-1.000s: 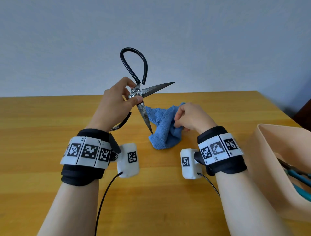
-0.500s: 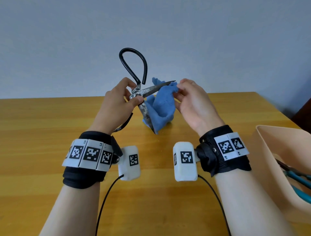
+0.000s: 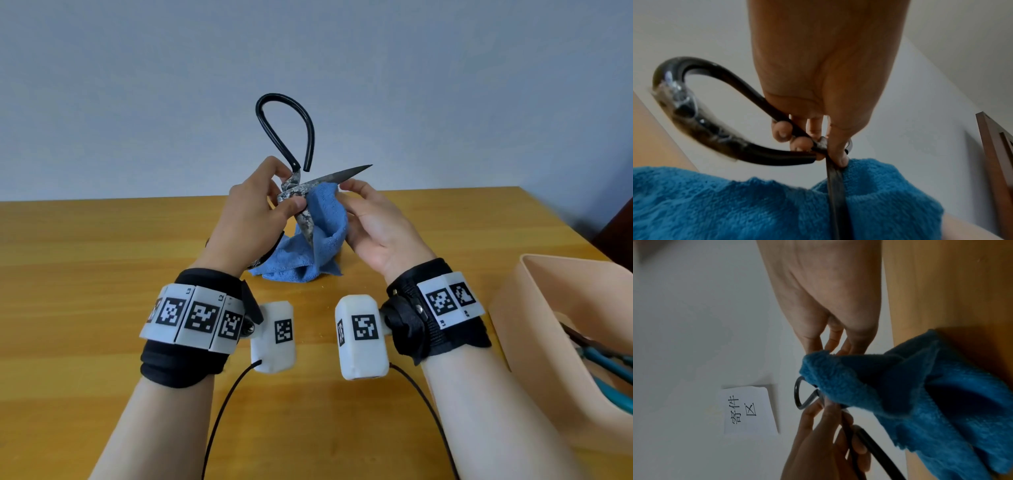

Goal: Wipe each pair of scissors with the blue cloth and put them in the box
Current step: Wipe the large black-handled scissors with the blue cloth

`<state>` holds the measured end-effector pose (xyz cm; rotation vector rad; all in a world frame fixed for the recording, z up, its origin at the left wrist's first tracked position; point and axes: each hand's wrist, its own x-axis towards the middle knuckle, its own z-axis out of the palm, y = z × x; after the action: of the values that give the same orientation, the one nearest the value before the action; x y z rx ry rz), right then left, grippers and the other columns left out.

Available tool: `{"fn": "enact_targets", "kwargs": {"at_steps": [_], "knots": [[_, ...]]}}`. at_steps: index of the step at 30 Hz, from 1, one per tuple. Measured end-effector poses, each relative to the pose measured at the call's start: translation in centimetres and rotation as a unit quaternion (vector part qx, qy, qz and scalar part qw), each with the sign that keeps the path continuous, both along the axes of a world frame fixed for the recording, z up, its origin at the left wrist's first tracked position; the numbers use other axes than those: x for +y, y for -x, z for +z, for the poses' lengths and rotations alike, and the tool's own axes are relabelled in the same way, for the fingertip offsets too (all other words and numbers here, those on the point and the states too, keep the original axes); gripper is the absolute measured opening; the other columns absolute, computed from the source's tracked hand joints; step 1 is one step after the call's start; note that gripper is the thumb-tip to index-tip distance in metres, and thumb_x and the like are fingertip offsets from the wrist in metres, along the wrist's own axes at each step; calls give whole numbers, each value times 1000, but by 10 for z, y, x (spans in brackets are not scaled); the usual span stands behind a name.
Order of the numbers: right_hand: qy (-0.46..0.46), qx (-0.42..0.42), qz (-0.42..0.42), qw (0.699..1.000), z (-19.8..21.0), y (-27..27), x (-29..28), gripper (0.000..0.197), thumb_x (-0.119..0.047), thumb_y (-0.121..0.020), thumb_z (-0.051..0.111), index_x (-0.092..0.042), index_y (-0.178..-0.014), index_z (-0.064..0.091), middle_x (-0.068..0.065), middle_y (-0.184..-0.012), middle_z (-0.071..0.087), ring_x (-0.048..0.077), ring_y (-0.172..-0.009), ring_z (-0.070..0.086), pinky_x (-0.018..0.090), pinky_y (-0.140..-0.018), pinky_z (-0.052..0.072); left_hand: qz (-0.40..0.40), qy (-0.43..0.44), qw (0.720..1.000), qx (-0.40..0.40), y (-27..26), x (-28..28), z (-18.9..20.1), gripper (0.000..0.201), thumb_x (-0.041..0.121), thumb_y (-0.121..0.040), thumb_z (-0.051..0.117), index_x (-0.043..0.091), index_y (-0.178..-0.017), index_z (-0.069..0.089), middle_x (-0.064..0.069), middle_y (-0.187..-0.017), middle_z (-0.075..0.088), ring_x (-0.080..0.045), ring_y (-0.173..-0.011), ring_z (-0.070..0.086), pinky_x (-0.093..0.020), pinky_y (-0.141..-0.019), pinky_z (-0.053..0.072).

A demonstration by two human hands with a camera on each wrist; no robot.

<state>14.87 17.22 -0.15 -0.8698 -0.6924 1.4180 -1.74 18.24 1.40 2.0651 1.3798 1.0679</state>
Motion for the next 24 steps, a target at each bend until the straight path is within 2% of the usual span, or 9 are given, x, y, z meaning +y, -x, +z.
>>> {"fn": "enact_targets", "kwargs": {"at_steps": [3, 5, 8, 10, 12, 17, 20, 22, 24], "knots": [[36, -81, -14, 996, -2, 4, -1, 13, -15, -93, 67, -14, -98, 54, 5, -80, 65, 16, -69, 60, 25, -57, 53, -3, -11, 1000, 17, -5, 1, -1, 22, 29, -95, 66, 28, -108, 48, -5, -88, 60, -12, -66, 51, -24, -58, 38], [37, -102, -27, 994, -1, 5, -2, 12, -18, -94, 66, -14, -98, 57, 3, -78, 65, 14, -66, 59, 23, -54, 52, 0, -19, 1000, 20, -7, 1, -2, 22, 29, -95, 66, 28, -107, 47, -5, -87, 60, -12, -66, 51, -23, -57, 36], [19, -86, -42, 995, 2, 5, -2, 21, -6, -93, 63, -9, -113, 58, 9, -85, 67, 19, -72, 63, 27, -62, 55, 4, -16, 999, 31, -5, 2, -3, 23, 29, -95, 66, 26, -109, 48, -5, -88, 59, -13, -68, 51, -24, -57, 35], [10, -82, -48, 995, 3, 4, -2, 26, 1, -93, 58, -11, -116, 58, 13, -91, 67, 22, -77, 64, 31, -70, 55, 1, -11, 999, 35, -4, 3, -5, 24, 30, -95, 67, 26, -110, 49, -5, -88, 59, -14, -67, 51, -26, -58, 35], [4, -80, -49, 996, 4, 4, -3, 27, 3, -94, 55, -13, -116, 58, 13, -93, 67, 21, -77, 64, 32, -71, 54, -3, -9, 999, 35, -4, 3, -5, 24, 30, -95, 67, 26, -110, 49, -6, -89, 60, -14, -67, 51, -26, -58, 36], [4, -60, -85, 995, 4, 5, -4, 24, 1, -91, 63, -11, -112, 57, 5, -82, 66, 8, -58, 63, 24, -55, 52, -18, -1, 999, 29, -5, 2, -4, 23, 28, -95, 66, 25, -111, 50, -4, -88, 60, -15, -67, 52, -27, -60, 40], [9, -65, -96, 993, 5, 3, -5, 26, -2, -92, 64, -8, -116, 58, 6, -84, 66, 8, -57, 62, 21, -51, 51, -18, -3, 999, 32, -6, 2, -4, 23, 29, -95, 66, 25, -112, 51, -2, -87, 59, -15, -68, 53, -26, -60, 40], [9, -68, -93, 993, 7, 2, -6, 26, 4, -94, 55, -11, -115, 58, 8, -86, 65, 11, -57, 62, 21, -51, 51, -16, -1, 999, 34, -6, 2, -5, 22, 28, -95, 66, 25, -110, 50, -2, -87, 59, -15, -66, 52, -28, -60, 39], [7, -62, -94, 994, 9, 1, -5, 30, 8, -95, 49, -13, -115, 58, 10, -91, 66, 17, -65, 64, 24, -54, 54, -16, 1, 999, 33, -6, 2, -5, 23, 28, -95, 67, 27, -108, 48, -2, -86, 59, -16, -65, 52, -29, -59, 38]]}}
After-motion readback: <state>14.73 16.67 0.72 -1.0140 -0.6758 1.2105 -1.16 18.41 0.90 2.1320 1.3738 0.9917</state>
